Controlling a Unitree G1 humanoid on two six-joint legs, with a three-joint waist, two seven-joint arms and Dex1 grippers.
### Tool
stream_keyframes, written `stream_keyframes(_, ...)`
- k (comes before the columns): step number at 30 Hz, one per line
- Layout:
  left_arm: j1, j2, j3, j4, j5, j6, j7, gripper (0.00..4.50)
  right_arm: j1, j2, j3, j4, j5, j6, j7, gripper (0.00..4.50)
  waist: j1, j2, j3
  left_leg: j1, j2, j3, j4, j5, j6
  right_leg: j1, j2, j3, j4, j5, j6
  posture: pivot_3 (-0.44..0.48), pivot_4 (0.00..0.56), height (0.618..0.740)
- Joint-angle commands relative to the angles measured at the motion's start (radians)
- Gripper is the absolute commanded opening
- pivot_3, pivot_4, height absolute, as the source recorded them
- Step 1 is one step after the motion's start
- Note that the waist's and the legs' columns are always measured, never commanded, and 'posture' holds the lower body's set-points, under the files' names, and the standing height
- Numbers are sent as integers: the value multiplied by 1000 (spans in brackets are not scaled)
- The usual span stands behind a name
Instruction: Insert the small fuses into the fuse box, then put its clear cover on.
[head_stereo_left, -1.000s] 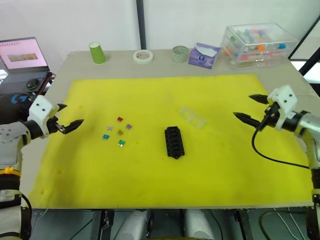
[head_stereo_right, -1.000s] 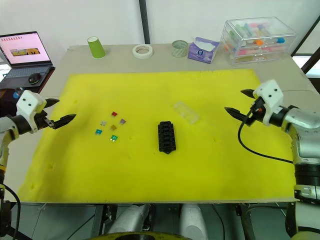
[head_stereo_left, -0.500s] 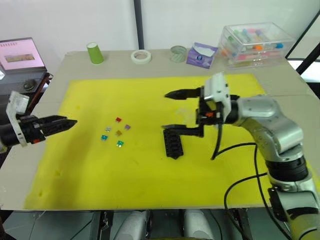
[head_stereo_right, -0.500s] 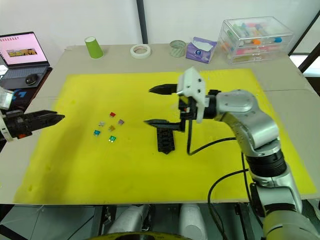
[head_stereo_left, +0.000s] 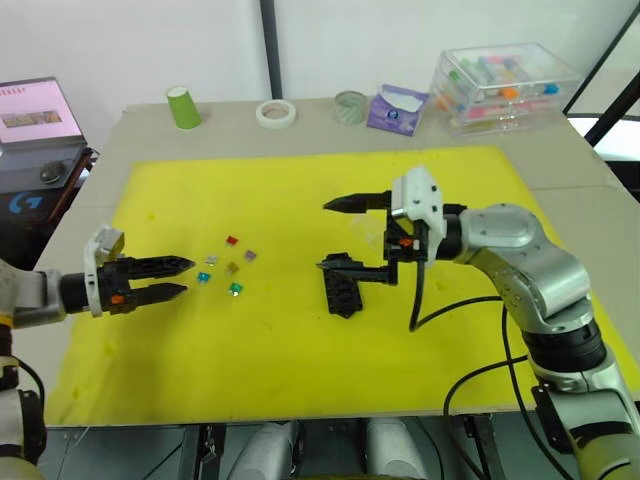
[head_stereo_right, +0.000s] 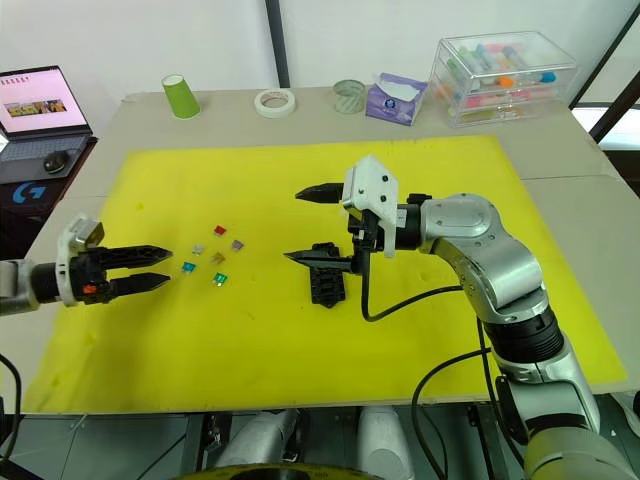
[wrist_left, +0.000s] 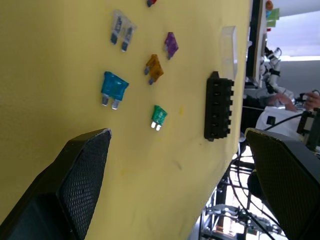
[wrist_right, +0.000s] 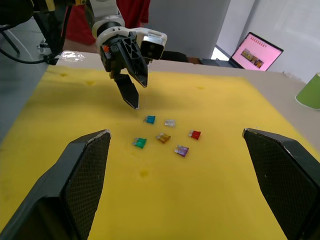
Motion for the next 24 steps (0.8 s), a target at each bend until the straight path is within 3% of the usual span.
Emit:
stream_keyframes(1,-34,5,-10,10,25,-33,-12,4500,3,-10,-35,-54,18,11,-17,4471,2,0,0,0,0,0,0,0,0,0,0,0,0,0,0,0,150,740)
stream_keyframes(13,-63,-47,-87,74,105,-145,-67,4500,-4,-10,-42,-94,31,68,-48,4471,3,0,0,0,0,0,0,0,0,0,-2,0,0,0,0,0,150,740)
stream_keyframes(24,-113,-93,-110,115,136,-142,-95,4500,8,-12,-42,-100,33,71,-58,4471,8,0,0,0,-1,0,1,0,0,1,-2,0,0,0,0,0,150,740)
